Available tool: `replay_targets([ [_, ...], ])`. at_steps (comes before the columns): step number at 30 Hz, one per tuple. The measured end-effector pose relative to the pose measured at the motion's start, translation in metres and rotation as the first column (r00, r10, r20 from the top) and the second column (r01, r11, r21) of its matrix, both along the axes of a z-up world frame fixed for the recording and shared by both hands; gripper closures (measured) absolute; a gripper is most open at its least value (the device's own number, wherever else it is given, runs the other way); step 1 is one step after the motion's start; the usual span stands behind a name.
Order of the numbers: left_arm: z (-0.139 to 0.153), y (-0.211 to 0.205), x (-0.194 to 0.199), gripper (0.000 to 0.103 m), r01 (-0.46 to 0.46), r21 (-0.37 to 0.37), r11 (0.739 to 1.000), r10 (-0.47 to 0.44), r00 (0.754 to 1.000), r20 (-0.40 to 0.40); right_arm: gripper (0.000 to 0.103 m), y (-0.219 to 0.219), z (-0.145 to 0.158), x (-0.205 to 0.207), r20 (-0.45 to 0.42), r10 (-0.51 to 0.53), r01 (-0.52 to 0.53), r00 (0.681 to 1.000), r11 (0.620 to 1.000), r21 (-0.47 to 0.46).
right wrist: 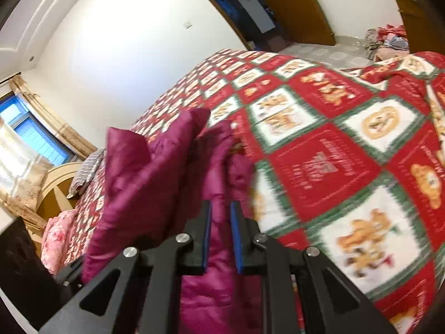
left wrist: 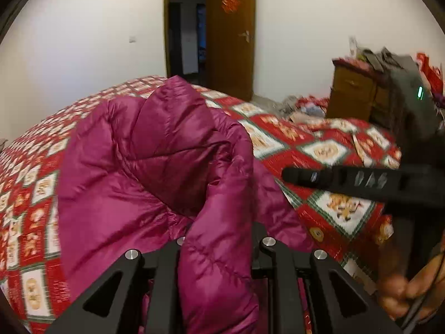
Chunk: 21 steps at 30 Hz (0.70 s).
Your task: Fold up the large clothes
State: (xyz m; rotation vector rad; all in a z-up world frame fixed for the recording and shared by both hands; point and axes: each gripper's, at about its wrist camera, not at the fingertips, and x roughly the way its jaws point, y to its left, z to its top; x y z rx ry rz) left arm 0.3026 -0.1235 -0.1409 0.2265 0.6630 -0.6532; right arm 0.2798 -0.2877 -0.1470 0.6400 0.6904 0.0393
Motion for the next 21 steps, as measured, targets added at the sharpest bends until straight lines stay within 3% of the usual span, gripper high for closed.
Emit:
replay_targets([
  [2, -0.009, -0.008, -0.001, 0.086, 0.017, 0.020, 1.000, -0.017, 1.000, -0.011, 0.083, -0.009, 0.003, -0.004, 0.006, -0.005, 0.005, 1.000, 1.000, -0.003],
  [3, -0.012, -0.011, -0.001, 0.085, 0.024, 0.026, 0.999, -0.024, 1.000, -0.015, 0.077, -0.011, 0.006, -0.004, 0.018, 0.006, -0.006, 1.000, 1.000, 0.007],
  [6, -0.021, -0.019, -0.004, 0.085, 0.050, 0.049, 0.998, -0.050, 0.999, -0.009, 0.030, -0.017, 0.017, 0.008, 0.053, 0.057, -0.059, 0.997, 0.997, 0.056],
  [8, -0.022, -0.018, -0.003, 0.085, 0.052, 0.049, 0.997, -0.052, 0.999, -0.013, 0.030, -0.014, 0.018, 0.019, 0.062, 0.094, -0.098, 0.994, 0.993, 0.059],
  [9, -0.023, -0.017, -0.003, 0.085, 0.051, 0.046, 0.998, -0.050, 0.999, -0.018, 0.033, -0.012, 0.015, 0.028, 0.056, 0.113, -0.116, 0.992, 0.993, 0.038],
  [11, -0.024, -0.018, -0.002, 0.085, 0.047, 0.043, 0.998, -0.046, 0.999, -0.025, 0.050, -0.003, 0.009, 0.051, 0.009, 0.178, -0.177, 0.984, 0.984, -0.019],
  [12, -0.024, -0.017, -0.003, 0.085, 0.046, 0.045, 0.998, -0.045, 0.999, -0.024, 0.068, 0.003, 0.005, 0.059, -0.020, 0.213, -0.213, 0.977, 0.977, -0.025],
  [13, -0.023, -0.015, -0.005, 0.082, 0.047, 0.046, 0.998, -0.046, 0.999, -0.024, 0.077, 0.008, -0.003, 0.069, -0.053, 0.241, -0.243, 0.969, 0.970, -0.028],
  [17, -0.011, -0.002, -0.013, 0.073, 0.083, 0.016, 0.996, -0.082, 0.995, -0.048, 0.083, 0.013, -0.016, 0.081, -0.139, 0.236, -0.246, 0.962, 0.968, -0.055],
  [21, 0.000, 0.006, -0.043, 0.068, 0.094, 0.074, 0.993, -0.097, 0.995, 0.037, 0.087, 0.016, -0.019, 0.084, -0.181, 0.238, -0.257, 0.954, 0.962, -0.091],
])
